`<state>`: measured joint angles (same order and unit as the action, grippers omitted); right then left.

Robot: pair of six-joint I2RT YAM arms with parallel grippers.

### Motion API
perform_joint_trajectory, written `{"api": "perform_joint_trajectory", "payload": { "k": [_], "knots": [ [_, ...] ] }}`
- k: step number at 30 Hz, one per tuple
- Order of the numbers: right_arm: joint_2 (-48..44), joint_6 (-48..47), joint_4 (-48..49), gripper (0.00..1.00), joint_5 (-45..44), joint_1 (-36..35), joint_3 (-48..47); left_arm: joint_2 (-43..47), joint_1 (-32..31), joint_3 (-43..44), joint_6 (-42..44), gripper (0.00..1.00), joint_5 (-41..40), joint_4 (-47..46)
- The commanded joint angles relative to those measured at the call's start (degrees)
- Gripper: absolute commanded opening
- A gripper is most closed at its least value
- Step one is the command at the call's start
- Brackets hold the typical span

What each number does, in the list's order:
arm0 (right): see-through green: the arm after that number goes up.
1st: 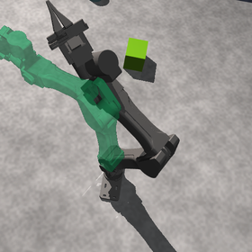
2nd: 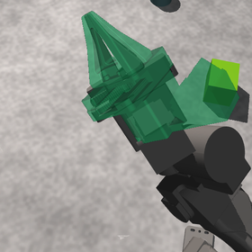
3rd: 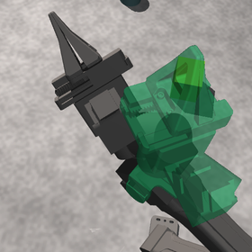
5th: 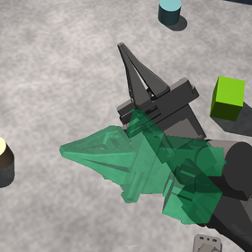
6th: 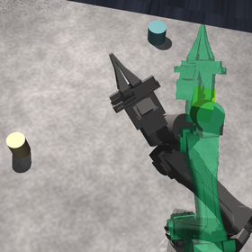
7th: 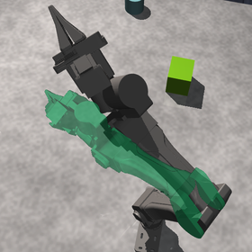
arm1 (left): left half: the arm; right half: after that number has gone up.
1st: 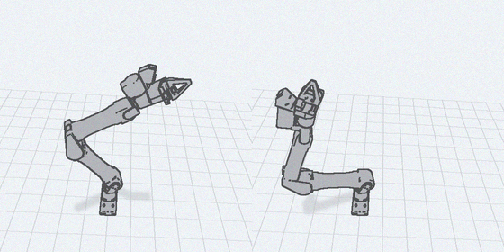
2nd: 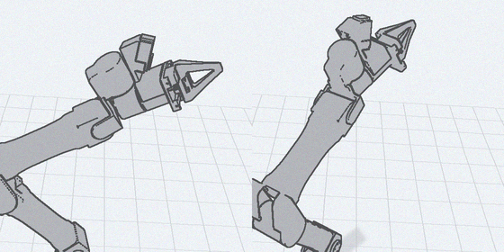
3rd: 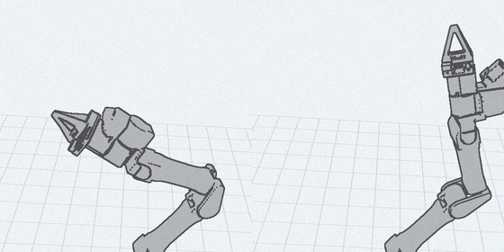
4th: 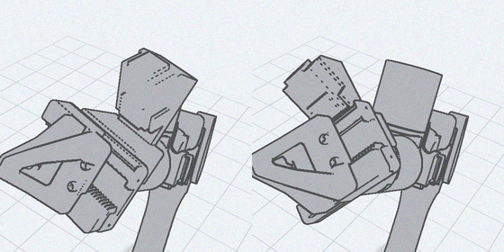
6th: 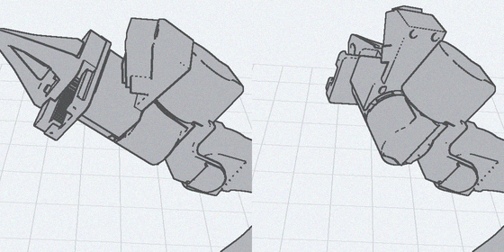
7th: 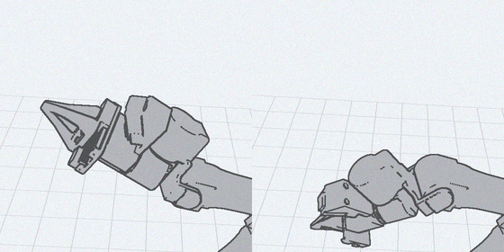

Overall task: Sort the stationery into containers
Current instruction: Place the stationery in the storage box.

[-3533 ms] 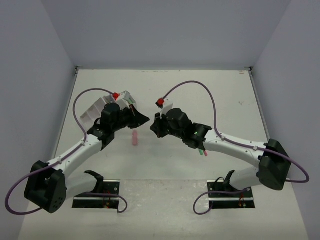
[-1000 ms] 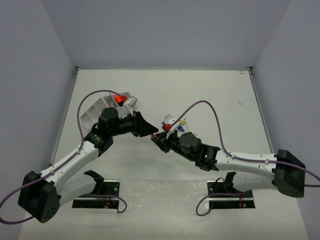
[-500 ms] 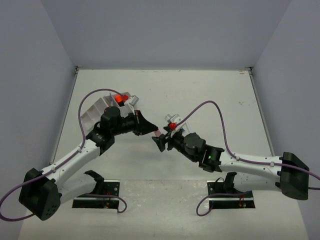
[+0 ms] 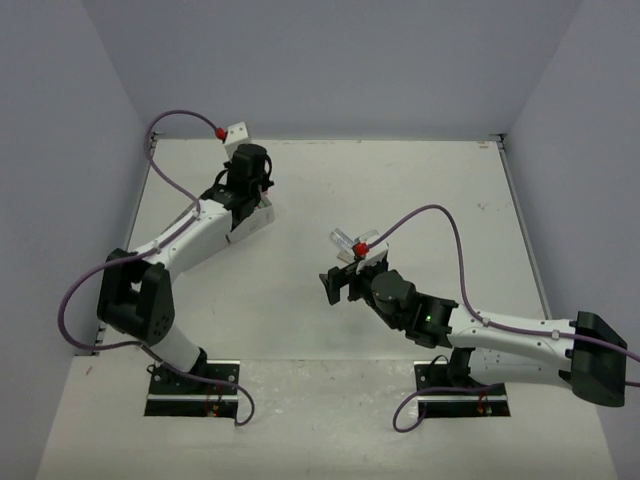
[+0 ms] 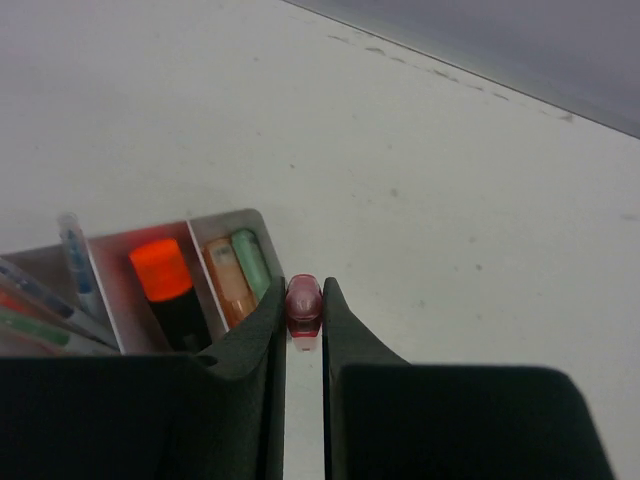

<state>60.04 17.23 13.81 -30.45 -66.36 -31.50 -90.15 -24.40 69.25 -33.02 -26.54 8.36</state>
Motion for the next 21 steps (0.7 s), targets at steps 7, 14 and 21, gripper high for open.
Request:
{"api": "perform_joint_trajectory", "payload": {
  "k": [7,14,21],
  "knots": [
    [-1.9,2.6,-0.5,0.99,0.2,0.1,-0.1,-11.5,2.7,6.1,1.7,0.00,-12.4,-0.7],
    [0.5,2.9,-2.1,0.99,0.4,0.1,-2.0,-10.4,2.7,4.5,1.6,0.52,-12.8,-0.9],
    [0.5,9.8,-7.0,0.99,3.3,6.3,-3.3,-0.5,2.0,3.4,1.2,0.60,-6.2,0.0]
  ]
}}
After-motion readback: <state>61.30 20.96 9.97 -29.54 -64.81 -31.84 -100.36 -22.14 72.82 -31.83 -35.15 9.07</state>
